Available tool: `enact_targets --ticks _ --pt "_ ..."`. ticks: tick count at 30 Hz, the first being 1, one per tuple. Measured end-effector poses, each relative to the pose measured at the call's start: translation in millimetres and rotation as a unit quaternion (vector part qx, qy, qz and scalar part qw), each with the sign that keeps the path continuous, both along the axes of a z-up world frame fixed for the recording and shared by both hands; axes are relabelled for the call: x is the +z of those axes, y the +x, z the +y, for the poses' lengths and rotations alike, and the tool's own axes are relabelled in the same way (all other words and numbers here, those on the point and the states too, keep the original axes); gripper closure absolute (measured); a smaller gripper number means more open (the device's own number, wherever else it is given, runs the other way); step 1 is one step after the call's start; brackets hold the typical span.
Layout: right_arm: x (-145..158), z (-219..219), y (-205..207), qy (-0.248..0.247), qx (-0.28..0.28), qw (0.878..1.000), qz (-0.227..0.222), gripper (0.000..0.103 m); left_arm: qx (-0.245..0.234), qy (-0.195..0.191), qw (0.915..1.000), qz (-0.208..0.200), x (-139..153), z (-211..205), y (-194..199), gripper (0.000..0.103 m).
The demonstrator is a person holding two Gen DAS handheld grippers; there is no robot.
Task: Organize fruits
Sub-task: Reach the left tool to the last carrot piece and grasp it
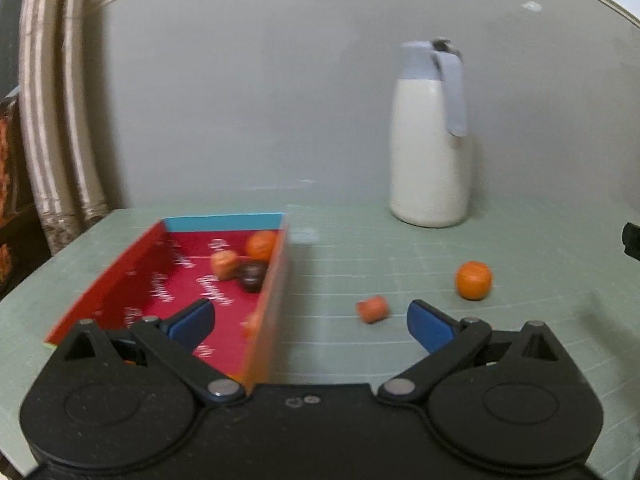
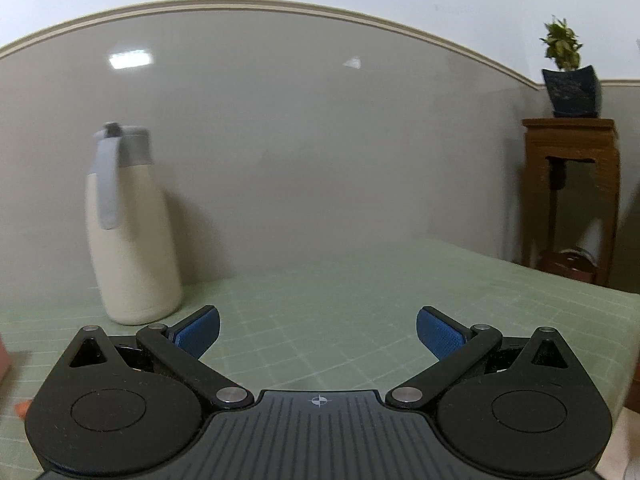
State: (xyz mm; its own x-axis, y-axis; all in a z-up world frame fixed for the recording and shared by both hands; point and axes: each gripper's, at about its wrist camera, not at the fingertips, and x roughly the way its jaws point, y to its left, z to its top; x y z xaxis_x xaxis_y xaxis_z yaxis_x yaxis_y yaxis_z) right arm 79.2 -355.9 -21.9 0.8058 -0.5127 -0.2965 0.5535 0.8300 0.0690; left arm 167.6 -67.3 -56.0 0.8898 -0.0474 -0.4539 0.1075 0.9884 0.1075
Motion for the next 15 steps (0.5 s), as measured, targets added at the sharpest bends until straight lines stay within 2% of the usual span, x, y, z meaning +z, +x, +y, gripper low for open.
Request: enact_targets --ticks 5,7,9,15 --pt "1 -13 -10 0.003 -0.009 1.0 -0.004 0.0 -0.016 0.006 0.9997 0.019 -11 -19 13 0.01" --pt "2 -15 -15 0.002 -0.012 1.0 -0.005 0.0 -0.019 0.011 0.9995 0.024 -16 -24 18 0.014" --pt "3 -15 -18 0.001 -0.011 1.0 -0.006 0.0 -0.025 0.018 0.999 0.032 -20 -28 24 0.023" --pt "5 -17 -19 0.0 -0.007 1.0 -0.006 0.0 -0.028 0.014 0.9979 0.057 -32 -33 45 0.031"
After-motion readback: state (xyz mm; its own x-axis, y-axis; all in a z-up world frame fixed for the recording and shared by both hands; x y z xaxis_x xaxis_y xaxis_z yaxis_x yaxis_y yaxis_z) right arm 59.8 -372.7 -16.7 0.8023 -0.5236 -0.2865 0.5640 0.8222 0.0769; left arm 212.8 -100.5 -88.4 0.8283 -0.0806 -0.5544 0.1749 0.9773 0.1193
